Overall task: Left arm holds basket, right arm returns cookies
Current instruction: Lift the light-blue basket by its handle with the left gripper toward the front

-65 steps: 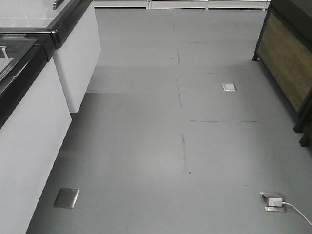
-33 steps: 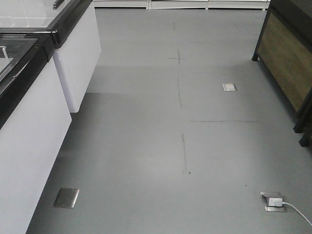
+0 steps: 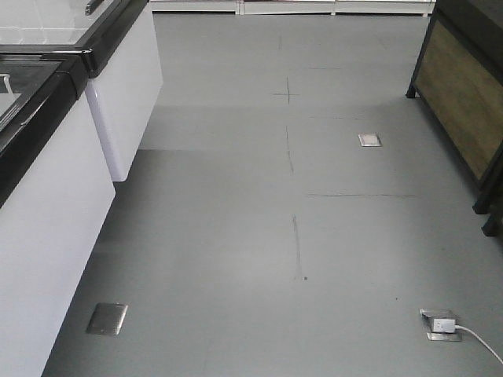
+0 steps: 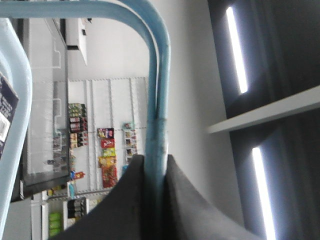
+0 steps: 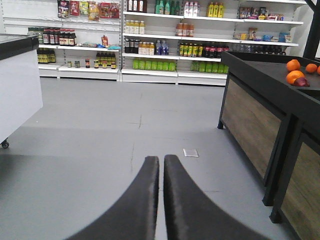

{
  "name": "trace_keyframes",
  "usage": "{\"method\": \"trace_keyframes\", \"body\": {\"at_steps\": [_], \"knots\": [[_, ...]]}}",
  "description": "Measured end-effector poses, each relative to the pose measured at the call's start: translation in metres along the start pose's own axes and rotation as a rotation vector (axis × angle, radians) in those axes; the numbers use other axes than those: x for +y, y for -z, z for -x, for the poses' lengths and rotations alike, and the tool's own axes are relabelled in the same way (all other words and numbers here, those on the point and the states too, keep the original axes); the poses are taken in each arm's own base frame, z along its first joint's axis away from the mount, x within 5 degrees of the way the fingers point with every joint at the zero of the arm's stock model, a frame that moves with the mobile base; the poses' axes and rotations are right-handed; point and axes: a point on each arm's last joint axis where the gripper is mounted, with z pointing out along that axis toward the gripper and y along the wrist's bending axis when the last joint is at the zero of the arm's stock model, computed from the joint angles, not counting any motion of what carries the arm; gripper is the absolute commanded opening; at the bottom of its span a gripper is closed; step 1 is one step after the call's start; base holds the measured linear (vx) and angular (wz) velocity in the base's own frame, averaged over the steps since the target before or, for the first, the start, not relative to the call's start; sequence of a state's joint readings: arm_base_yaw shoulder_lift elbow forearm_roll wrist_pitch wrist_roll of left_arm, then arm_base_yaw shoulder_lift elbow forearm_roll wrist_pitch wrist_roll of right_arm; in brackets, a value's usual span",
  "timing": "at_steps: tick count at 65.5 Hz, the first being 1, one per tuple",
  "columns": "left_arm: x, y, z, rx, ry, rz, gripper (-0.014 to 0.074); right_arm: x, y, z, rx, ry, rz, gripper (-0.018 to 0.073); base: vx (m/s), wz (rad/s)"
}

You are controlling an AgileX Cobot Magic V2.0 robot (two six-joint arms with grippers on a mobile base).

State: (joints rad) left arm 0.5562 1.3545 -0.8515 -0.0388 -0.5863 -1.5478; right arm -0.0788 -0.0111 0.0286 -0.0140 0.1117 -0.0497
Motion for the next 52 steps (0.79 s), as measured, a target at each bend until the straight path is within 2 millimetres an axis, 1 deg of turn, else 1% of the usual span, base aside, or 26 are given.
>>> {"method": "trace_keyframes", "body": {"at_steps": [7,14,24,39,52], "knots": [[-0.004,0.0,-0.005,0.049,0.025,-0.047,-0.0005,0.0,0.0,0.0,0.0,0.0,0.0,-0.0006,0.0,0.0],[-0.009,0.001,-0.014,0.102,0.062,-0.091,-0.0005,0.0,0.0,0.0,0.0,0.0,0.0,-0.0006,0.0,0.0],[-0.011,0.003,-0.034,0.181,0.111,-0.116,-0.0005,0.0,0.0,0.0,0.0,0.0,0.0,-0.0006,0.0,0.0],[-0.015,0.011,-0.074,0.33,0.134,-0.138,-0.0005,0.0,0.0,0.0,0.0,0.0,0.0,-0.0006,0.0,0.0],[-0.017,0.026,-0.116,0.477,0.165,-0.133,-0.0005,0.0,0.0,0.0,0.0,0.0,0.0,-0.0006,0.0,0.0]]}}
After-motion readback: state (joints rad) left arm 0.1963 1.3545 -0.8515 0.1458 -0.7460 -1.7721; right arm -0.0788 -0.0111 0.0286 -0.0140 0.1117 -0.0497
